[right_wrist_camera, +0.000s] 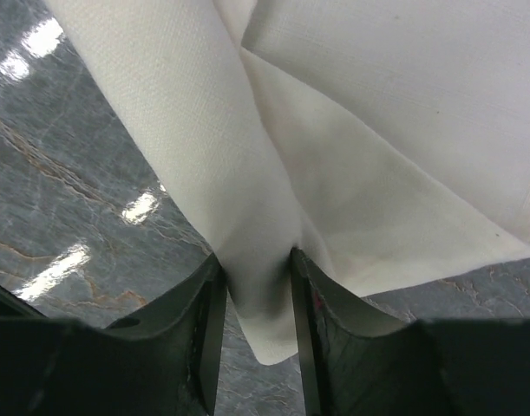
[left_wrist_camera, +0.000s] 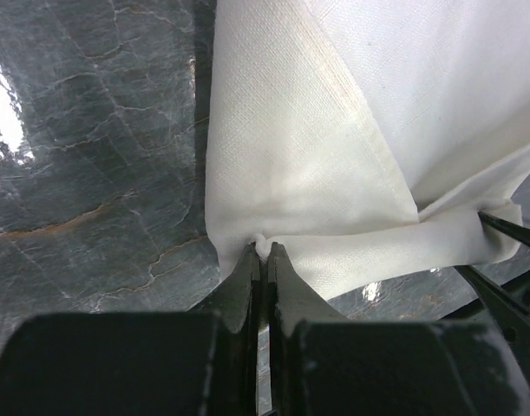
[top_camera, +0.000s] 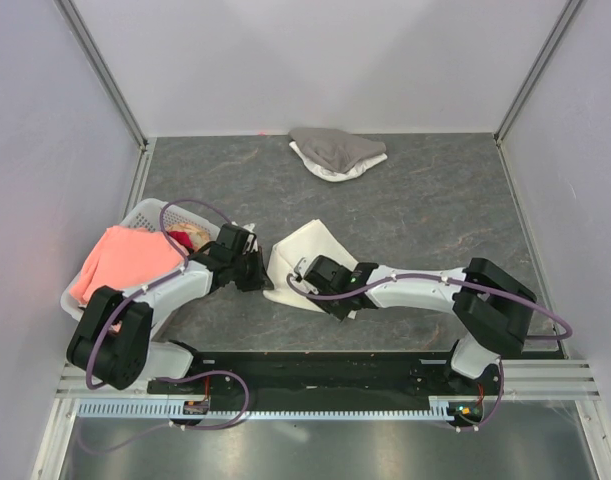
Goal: Fold the napkin, place the utensils inside, and roll it up
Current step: Roll the napkin with the utensil
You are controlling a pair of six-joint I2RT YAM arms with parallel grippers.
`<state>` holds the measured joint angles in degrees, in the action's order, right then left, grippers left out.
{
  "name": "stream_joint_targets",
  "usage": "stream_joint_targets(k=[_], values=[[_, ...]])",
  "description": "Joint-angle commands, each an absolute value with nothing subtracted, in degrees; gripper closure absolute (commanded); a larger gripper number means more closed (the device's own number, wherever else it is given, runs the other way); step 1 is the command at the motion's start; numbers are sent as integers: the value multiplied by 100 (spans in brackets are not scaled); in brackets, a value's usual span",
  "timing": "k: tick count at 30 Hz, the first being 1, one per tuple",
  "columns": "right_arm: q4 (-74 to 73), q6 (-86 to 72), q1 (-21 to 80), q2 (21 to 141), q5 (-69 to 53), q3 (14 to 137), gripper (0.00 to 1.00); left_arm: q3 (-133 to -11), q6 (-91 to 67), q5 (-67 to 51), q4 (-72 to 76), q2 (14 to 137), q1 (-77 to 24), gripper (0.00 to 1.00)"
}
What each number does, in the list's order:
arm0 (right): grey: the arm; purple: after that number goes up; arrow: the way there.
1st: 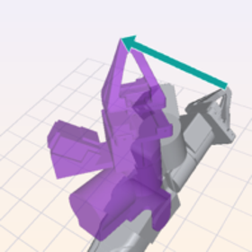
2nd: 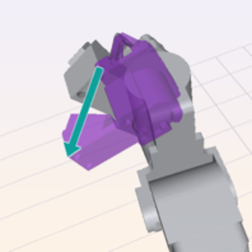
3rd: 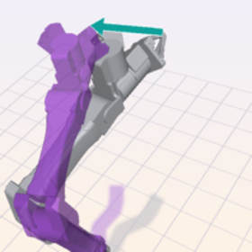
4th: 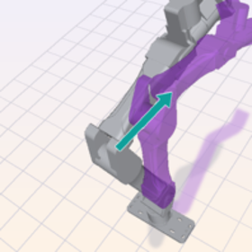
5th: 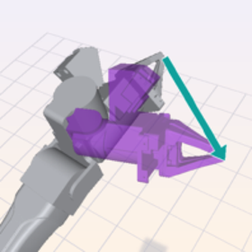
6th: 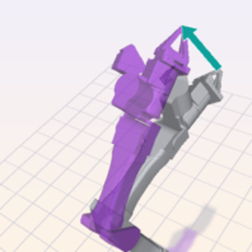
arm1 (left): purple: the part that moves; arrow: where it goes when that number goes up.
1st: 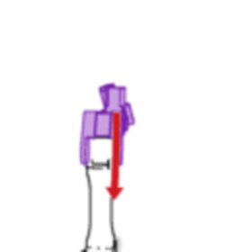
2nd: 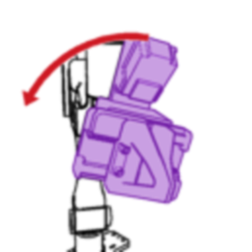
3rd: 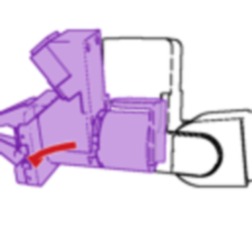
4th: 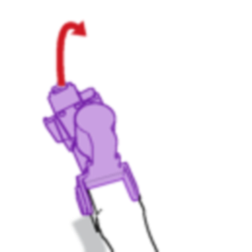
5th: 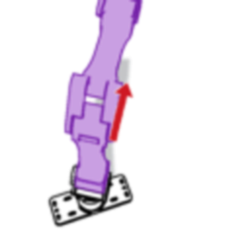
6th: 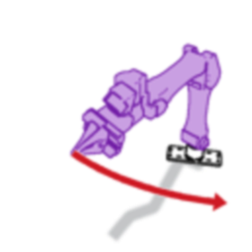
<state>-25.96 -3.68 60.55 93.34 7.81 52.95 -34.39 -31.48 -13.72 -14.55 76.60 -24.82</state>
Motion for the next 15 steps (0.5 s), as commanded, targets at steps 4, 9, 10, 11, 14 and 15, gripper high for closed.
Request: stream_joint_targets(k=[4,9,10,11,14,15], values=[[-3049,-325,6029,9904,18,5695,68,-3735,-2856,-1424,-1731,7866,-2400,98],[-3173,-237,5793,10019,-404,5766,70,-3779,-2830,-1406,-1793,7972,-2356,98],[-3190,-246,5766,9985,-369,5757,70,-3779,-2821,-1424,-1793,7998,-2355,98],[-3190,-237,5748,9941,-300,5774,70,-3788,-2813,-1485,-1802,8059,-2355,98],[-3190,-211,5757,9581,-220,5897,59,-3806,-2804,-1599,-1802,8138,-2355,98],[-3208,-194,5774,9345,-124,6002,56,-3823,-2795,-1617,-1802,8147,-2355,98]])
